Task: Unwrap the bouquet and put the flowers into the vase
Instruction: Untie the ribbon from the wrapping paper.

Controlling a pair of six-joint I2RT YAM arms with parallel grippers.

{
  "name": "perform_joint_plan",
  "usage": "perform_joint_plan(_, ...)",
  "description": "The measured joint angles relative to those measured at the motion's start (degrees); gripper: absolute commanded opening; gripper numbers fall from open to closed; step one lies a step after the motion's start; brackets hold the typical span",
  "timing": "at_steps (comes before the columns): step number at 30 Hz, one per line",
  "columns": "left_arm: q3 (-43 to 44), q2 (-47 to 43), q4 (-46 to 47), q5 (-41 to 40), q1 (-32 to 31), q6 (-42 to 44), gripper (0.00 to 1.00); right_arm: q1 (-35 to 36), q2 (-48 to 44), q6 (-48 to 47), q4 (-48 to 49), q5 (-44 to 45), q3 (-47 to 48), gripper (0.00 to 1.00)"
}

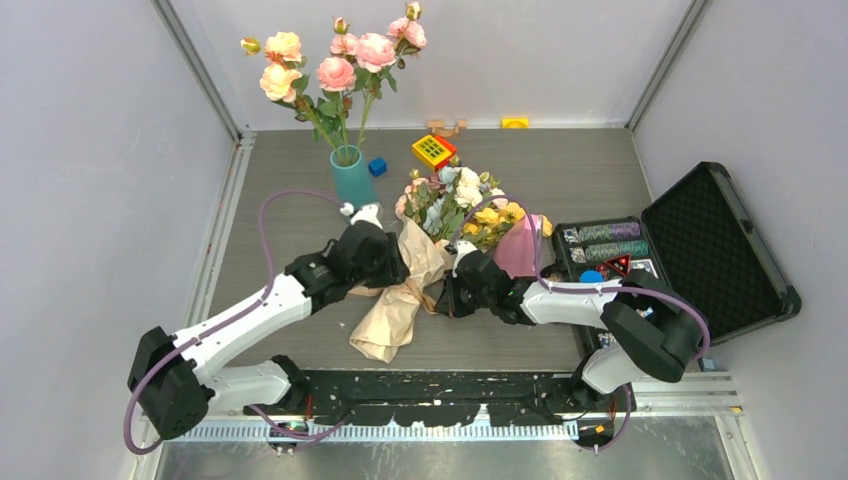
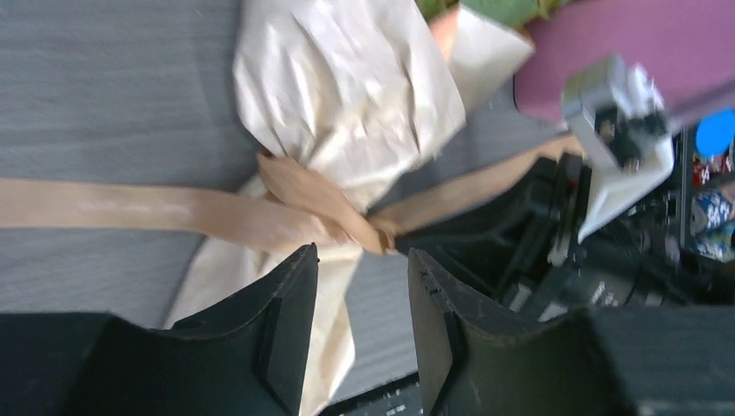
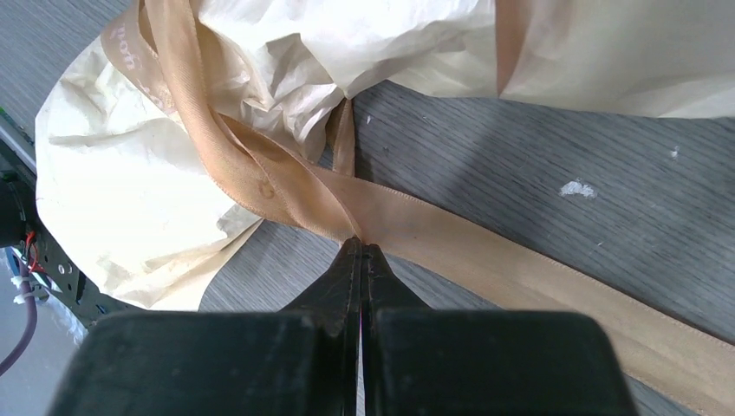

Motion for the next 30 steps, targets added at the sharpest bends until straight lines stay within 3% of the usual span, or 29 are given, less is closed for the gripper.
perform_joint_plan(9, -8.3, -0.3, 3.7, -0.9, -9.3, -10.8, 0.44, 0.1, 0.0, 0.2, 0.0, 0.5, 0.0, 0.00)
perform_joint_plan(18, -9.6, 4.9, 11.7, -2.0, -9.7, -15.3, 0.42, 0.2, 0.0, 0.4, 0.4, 0.5, 0.0, 0.00)
perform_joint_plan(30, -9.6, 10.1, 13.3, -3.0, -9.9, -16.5, 0.34, 0.2, 0.0, 0.4, 0.6, 0.5, 0.0, 0.00)
